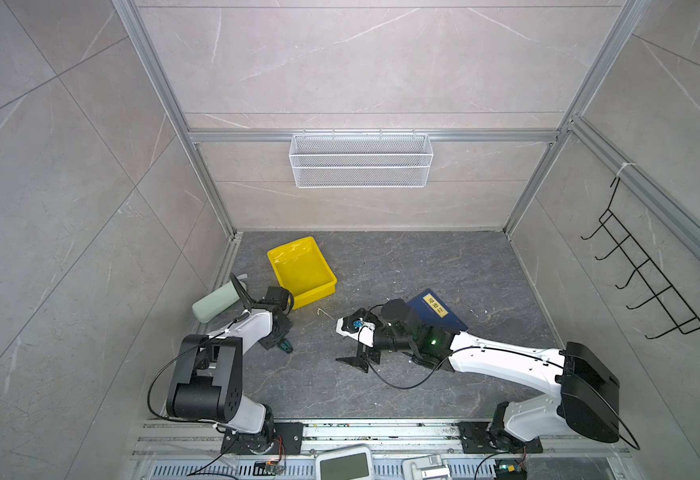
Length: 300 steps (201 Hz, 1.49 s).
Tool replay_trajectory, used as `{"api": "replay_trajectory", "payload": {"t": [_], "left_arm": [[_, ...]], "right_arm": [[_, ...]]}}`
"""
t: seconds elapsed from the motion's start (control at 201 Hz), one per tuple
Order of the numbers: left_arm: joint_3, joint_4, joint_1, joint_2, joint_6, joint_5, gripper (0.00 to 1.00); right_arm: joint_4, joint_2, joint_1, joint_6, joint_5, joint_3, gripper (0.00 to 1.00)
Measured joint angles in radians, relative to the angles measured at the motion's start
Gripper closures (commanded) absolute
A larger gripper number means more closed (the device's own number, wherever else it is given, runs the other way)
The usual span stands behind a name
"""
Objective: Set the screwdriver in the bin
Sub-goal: 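Close the left gripper on the green-and-black screwdriver handle, then lift the screwdriver with the left gripper and carry it over the yellow bin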
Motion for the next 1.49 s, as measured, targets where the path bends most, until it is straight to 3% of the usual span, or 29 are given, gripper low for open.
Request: {"api": "replay_trajectory", "payload": {"t": [0.139,0.488,0.707,0.926,1.493], "left_arm": [[0.0,0.001,0.0,-0.002,0.0,-0.001,0.91],[0.013,-0.084,0.0,-0.091,0.006,-0.025,0.9],[0.101,-0.142,0.0,-0.162,0.032,-0.03,0.89],[0.219,-0.184,-0.009,-0.172,0.066,-0.029,0.88],[0.497,-0.225,-0.093,0.012,0.146,-0.027,0.89]], "right_arm": [[0.0,0.0,0.0,0.0,0.0,0.006,0.01],[0.001,0.0,0.0,0.004,-0.001,0.006,0.01],[0.036,0.0,0.0,0.038,0.013,0.006,0.01],[0.086,-0.006,0.0,0.072,0.114,0.003,0.01],[0.137,-0.021,-0.025,0.098,0.219,0.003,0.01]]}}
